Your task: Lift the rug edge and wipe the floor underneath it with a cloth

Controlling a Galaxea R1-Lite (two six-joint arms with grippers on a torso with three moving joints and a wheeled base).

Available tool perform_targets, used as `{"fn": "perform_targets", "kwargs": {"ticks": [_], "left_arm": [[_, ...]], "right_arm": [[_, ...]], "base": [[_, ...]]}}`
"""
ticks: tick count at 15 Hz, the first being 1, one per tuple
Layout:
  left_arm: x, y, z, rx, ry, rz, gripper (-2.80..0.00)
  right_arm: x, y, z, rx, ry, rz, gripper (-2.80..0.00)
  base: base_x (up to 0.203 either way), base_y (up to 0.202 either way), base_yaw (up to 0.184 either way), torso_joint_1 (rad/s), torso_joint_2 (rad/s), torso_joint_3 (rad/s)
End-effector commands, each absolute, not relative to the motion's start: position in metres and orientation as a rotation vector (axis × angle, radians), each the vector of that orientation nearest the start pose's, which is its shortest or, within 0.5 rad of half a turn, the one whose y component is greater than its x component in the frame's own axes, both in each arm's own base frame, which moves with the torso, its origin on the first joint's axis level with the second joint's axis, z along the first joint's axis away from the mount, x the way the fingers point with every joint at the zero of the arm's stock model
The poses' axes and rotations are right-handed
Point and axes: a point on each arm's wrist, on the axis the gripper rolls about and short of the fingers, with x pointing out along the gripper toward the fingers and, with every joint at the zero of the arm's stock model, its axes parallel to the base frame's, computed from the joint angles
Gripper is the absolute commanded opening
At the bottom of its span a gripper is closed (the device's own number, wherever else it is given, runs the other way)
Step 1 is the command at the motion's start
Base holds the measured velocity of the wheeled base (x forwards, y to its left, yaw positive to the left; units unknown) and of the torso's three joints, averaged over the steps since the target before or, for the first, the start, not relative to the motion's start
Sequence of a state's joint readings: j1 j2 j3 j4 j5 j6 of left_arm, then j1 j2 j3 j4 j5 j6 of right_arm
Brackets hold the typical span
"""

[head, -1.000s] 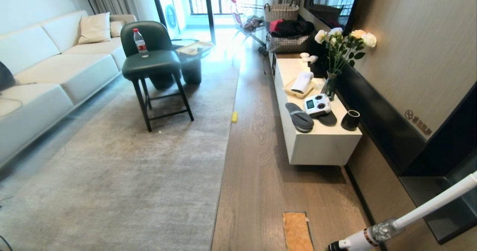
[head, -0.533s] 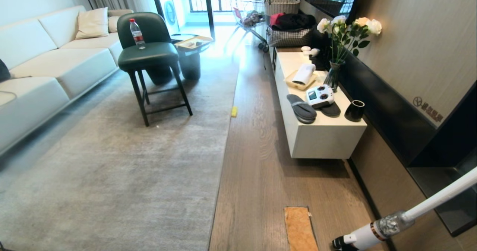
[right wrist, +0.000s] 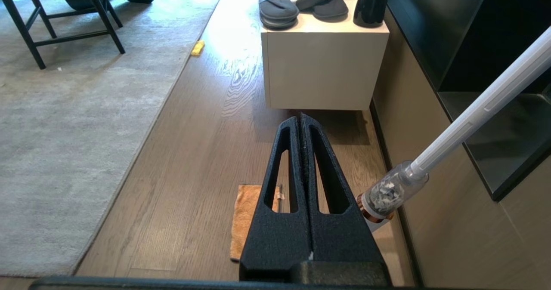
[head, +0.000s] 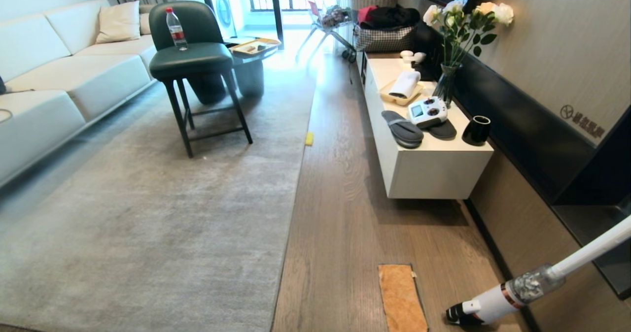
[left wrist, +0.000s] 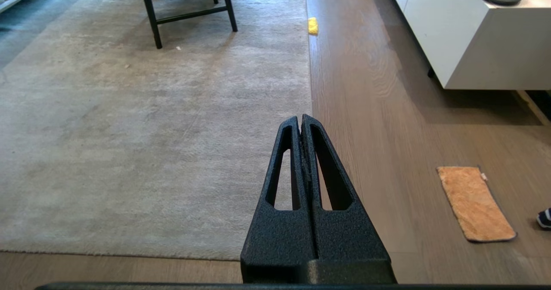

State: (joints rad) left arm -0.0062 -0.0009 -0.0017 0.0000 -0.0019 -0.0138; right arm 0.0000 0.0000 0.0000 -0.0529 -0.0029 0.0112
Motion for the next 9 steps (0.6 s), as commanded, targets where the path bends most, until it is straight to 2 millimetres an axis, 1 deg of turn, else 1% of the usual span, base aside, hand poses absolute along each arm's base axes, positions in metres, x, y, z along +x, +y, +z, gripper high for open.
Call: {"fn": "perform_targets", "kwargs": {"ticks": [1,2,3,9], "left_arm": [[-0.0229,0.0001,0.0759,-0.014,-0.001,-0.008,-2.80],[-0.0229,0.0001,0.0759,-0.014,-0.001,-0.008,-2.80],[-0.0229,0.0001,0.0759,-0.014,-0.001,-0.009,-2.80],[-0.0229,0.0001,0.0759,-0.014,-0.001,-0.009,-2.80]], "right_arm": [[-0.0228,-0.0001,0.0810,0.011,-0.052,-0.003,-2.80],[-0.0228,-0.0001,0.0810,0.011,-0.052,-0.003,-2.80],[-0.0228,-0.0001,0.0810,0.011,-0.052,-0.003,-2.80],[-0.0228,-0.0001,0.0810,0.012,-0.052,-0.003,-2.80]], "base": [[0.000,0.000,0.000,0.042,0.42,0.452],[0.000,0.000,0.000,0.001,0.40,0.423],[0.000,0.000,0.000,0.000,0.11,0.149],[0.000,0.000,0.000,0.000,0.00,0.000]]}}
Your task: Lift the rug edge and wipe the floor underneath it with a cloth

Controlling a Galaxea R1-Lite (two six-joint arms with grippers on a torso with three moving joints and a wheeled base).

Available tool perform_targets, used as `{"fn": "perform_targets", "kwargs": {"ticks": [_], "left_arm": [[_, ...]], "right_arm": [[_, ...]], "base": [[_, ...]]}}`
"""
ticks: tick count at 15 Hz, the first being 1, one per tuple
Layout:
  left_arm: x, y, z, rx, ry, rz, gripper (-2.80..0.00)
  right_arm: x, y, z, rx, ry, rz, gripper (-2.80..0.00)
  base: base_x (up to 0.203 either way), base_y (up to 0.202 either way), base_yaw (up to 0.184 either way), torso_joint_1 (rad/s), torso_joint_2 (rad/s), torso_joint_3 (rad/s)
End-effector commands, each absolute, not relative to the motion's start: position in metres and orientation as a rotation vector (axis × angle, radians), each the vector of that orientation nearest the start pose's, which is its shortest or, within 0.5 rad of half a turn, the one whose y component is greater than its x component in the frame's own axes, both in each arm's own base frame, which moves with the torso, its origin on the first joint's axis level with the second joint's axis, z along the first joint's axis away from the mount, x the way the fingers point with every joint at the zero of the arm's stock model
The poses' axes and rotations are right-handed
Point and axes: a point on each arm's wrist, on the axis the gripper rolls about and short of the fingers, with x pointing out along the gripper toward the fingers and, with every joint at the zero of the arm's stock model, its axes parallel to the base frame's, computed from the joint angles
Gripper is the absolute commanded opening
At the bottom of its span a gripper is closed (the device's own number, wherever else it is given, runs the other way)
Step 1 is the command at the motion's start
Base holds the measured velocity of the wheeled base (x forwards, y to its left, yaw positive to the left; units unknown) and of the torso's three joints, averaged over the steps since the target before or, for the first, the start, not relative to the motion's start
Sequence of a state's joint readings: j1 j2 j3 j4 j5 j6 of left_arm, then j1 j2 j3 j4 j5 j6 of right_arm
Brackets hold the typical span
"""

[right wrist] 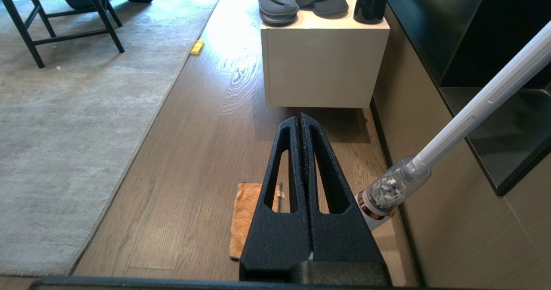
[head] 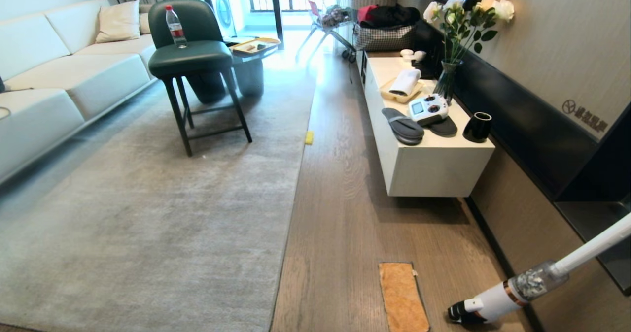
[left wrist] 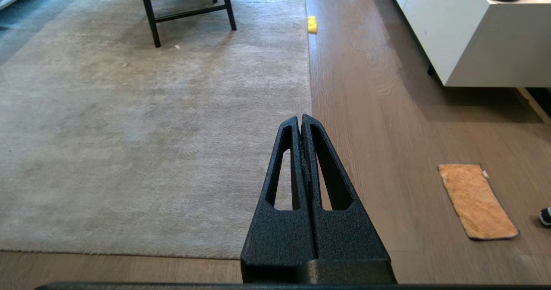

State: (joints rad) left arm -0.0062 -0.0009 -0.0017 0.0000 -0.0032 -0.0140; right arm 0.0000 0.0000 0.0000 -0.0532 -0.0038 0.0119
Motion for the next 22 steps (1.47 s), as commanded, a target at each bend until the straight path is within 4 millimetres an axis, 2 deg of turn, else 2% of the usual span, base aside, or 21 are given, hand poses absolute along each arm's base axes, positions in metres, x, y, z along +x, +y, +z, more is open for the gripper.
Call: {"fn": "perform_targets", "kwargs": {"ticks": [1,22], "left_arm": [[-0.0229,0.0001,0.0759,-0.014,-0.001,-0.008,-2.80],[-0.0229,0.0001,0.0759,-0.015,-0.001,-0.009,-2.80]], "right_arm": [[-0.0228,-0.0001,0.0810,0.012,-0.052,-0.003,-2.80],[-0.0228,-0.0001,0.0810,0.012,-0.052,-0.004,-2.80]], "base": [[0.000,0.000,0.000,0.000,0.00,0.000],[0.000,0.000,0.000,0.005,0.02,0.018]]}}
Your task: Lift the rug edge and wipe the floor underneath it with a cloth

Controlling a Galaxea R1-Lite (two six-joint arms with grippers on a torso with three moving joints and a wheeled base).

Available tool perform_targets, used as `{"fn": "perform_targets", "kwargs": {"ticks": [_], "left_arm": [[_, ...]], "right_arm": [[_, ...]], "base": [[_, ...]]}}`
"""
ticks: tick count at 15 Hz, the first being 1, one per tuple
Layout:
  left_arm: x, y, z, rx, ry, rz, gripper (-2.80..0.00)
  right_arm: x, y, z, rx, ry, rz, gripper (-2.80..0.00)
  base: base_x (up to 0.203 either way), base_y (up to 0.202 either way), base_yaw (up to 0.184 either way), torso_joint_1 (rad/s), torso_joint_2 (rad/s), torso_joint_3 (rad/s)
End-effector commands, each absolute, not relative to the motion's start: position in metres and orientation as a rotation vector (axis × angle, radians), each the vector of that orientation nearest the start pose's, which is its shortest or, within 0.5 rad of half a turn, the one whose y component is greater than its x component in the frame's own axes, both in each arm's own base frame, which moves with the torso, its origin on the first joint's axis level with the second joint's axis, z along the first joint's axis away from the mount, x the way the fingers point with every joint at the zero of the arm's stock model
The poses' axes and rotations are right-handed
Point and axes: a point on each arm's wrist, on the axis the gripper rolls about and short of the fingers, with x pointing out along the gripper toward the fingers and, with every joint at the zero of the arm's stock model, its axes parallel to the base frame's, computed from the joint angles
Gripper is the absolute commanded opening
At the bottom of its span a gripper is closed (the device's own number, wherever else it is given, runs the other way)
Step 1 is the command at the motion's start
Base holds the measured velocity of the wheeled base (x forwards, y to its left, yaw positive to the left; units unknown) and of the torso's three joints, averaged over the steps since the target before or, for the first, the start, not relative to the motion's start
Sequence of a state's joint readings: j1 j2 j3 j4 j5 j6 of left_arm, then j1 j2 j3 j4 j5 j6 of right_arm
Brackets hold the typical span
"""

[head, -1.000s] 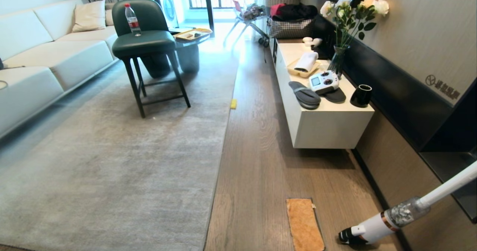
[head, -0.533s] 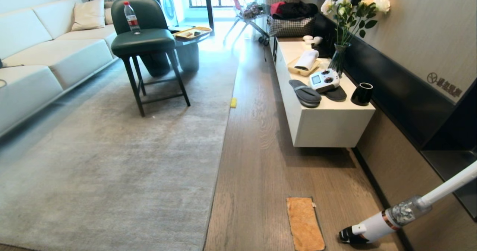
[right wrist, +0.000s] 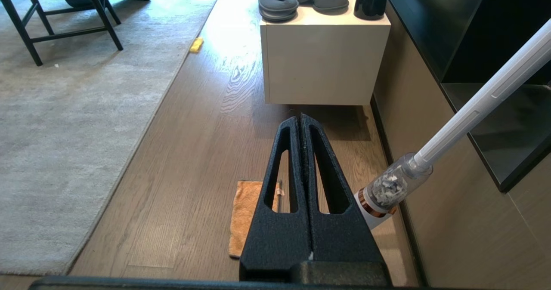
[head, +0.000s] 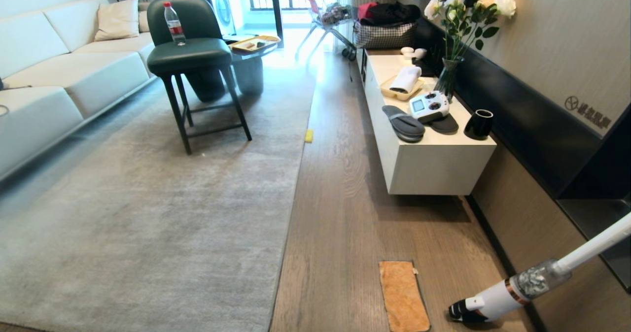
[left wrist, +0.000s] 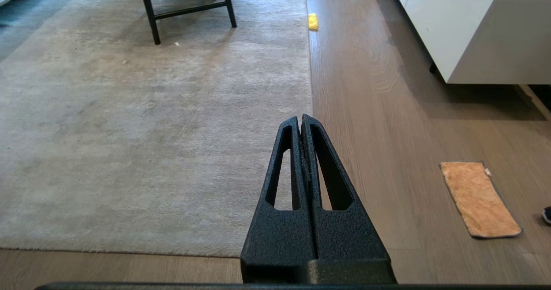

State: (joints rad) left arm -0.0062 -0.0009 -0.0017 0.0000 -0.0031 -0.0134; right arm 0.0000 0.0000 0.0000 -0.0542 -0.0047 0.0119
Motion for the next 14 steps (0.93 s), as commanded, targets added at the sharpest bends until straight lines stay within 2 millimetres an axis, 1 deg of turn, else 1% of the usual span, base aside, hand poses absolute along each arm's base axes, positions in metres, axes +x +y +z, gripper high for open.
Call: {"fn": "perform_targets", "kwargs": {"ticks": [1,14], "left_arm": [[-0.0229,0.0001,0.0759,-0.014,-0.001,-0.009,-2.80],[-0.0229,0.0001,0.0759,-0.014,-0.001,-0.009,-2.80]], "right_arm": [[-0.0228,-0.0001,0.0812,0.012,-0.054,-0.004,-2.80],[-0.0228,-0.0001,0.0812,0.012,-0.054,-0.004,-2.80]], "base": [[0.000,0.000,0.000,0.000,0.00,0.000],[0.000,0.000,0.000,0.000,0.00,0.000]]}}
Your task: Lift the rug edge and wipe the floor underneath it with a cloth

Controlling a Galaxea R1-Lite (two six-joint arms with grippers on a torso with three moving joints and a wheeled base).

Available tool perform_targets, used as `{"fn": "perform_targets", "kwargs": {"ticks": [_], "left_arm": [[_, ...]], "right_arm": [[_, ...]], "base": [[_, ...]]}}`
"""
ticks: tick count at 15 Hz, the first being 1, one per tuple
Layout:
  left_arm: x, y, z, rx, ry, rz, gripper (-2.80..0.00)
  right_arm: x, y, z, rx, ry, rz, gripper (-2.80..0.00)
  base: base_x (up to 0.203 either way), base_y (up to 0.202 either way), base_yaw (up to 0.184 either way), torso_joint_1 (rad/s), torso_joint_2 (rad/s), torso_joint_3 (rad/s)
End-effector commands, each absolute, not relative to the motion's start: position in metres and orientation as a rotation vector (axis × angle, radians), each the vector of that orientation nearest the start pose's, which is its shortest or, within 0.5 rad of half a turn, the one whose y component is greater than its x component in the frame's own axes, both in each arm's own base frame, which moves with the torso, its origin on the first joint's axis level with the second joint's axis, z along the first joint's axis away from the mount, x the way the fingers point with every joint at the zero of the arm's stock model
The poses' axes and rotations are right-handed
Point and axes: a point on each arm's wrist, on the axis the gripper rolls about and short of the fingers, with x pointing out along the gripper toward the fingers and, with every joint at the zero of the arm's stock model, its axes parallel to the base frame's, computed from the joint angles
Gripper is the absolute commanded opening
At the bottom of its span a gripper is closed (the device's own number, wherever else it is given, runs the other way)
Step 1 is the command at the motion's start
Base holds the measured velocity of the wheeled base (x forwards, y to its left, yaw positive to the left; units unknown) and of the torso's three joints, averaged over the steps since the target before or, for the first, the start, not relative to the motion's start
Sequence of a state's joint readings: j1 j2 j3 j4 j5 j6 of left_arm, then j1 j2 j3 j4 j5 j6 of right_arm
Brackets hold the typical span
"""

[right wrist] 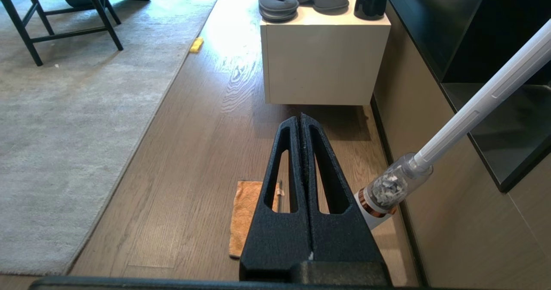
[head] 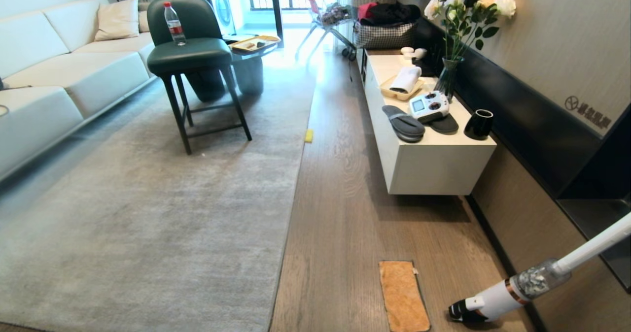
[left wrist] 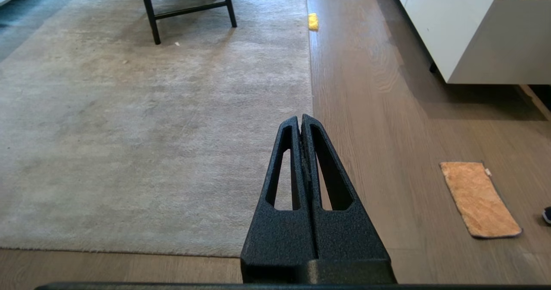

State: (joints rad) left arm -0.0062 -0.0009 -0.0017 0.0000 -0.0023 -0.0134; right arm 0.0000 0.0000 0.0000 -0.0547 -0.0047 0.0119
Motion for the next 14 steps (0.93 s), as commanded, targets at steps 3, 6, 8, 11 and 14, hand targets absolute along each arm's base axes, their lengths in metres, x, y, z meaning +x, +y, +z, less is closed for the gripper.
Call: {"fn": "perform_targets", "kwargs": {"ticks": [3,6,8,11,14], "left_arm": [[-0.0229,0.0001,0.0759,-0.014,-0.001,-0.009,-2.80],[-0.0229,0.0001,0.0758,-0.014,0.000,-0.009,-2.80],[-0.0229,0.0001,0.0757,-0.014,0.000,-0.009,-2.80],[-0.0229,0.0001,0.0757,-0.014,0.000,-0.009,-2.80],[-0.0229,0.0001,0.0757,-0.014,0.000,-0.009,-2.80]], "right_arm": [[-0.0228,-0.0001,0.0812,0.012,-0.054,-0.004,-2.80],[-0.0228,-0.0001,0.0812,0.012,-0.054,-0.004,-2.80],[-0.0228,-0.0001,0.0812,0.012,-0.054,-0.004,-2.80],[-0.0228,-0.0001,0.0811,0.012,-0.053,-0.004,-2.80],[-0.0228,-0.0001,0.0812,0.012,-0.054,-0.004,-2.80]], "base": [[0.000,0.000,0.000,0.000,0.00,0.000],[0.000,0.000,0.000,0.000,0.00,0.000],[0.000,0.000,0.000,0.000,0.00,0.000],[0.000,0.000,0.000,0.000,0.00,0.000],[0.000,0.000,0.000,0.000,0.00,0.000]]}}
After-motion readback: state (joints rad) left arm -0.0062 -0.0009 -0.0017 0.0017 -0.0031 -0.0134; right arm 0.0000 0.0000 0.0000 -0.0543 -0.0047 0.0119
